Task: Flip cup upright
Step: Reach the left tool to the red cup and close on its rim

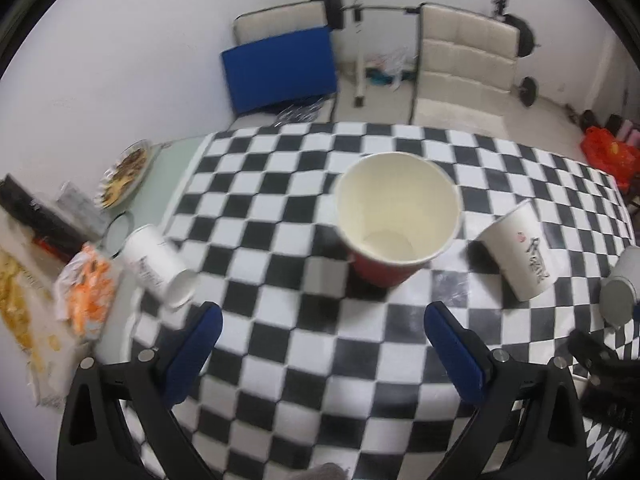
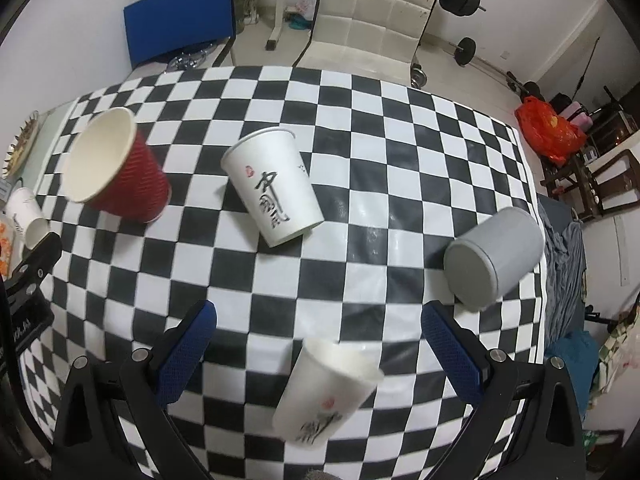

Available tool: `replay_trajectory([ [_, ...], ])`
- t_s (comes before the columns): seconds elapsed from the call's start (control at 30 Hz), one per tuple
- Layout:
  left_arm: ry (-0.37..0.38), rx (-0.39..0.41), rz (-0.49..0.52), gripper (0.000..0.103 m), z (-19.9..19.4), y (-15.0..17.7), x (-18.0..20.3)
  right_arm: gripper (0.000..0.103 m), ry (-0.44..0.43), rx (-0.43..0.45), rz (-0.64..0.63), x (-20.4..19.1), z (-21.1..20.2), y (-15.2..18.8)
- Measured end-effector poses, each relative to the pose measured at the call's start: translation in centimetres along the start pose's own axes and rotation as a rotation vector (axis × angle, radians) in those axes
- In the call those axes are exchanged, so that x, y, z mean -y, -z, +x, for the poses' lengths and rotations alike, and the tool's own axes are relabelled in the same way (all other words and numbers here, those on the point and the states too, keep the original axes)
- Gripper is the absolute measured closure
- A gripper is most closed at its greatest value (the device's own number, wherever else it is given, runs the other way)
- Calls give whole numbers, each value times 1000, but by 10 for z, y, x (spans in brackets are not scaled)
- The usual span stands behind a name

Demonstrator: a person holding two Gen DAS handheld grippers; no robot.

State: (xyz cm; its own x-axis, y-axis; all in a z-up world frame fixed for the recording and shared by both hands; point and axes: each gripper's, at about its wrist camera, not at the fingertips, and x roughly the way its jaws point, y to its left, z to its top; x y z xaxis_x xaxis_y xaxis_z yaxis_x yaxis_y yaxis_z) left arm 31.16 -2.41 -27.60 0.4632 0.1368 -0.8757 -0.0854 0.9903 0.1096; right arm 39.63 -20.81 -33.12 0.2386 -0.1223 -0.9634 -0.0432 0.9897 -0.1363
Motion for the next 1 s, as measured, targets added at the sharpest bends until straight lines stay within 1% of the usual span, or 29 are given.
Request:
replay_trajectory([
  [0.03,3,29,20,0,3,5,4,0,0,-7,-1,2,5,-3],
  [0.17,-9,101,63,0,17,15,14,0,17,-25,-10,8,21,-11],
  [0.33,-7,192,63,0,36,15,21,0,38,-35,-12,19,37,-20],
  [0.43,-4,231,63,0,46,11,24,0,44,-42,-9,25,47,-26],
  [0.7,14,291,63,0,59,6,33,0,57,-30,-19,31,57,-37],
  [0.87,47,331,51,1,61,1,31,0,68,-25,-24,32,61,-42],
  [0.9,50,339,49,2,60,0,30,0,70,-25,-25,32,61,-42],
  [0.97,66,353,42,15,59,-2,28,0,71,-24,-23,31,61,-42],
  [1.0,72,357,37,25,58,-3,28,0,70,-24,-22,32,61,-42],
])
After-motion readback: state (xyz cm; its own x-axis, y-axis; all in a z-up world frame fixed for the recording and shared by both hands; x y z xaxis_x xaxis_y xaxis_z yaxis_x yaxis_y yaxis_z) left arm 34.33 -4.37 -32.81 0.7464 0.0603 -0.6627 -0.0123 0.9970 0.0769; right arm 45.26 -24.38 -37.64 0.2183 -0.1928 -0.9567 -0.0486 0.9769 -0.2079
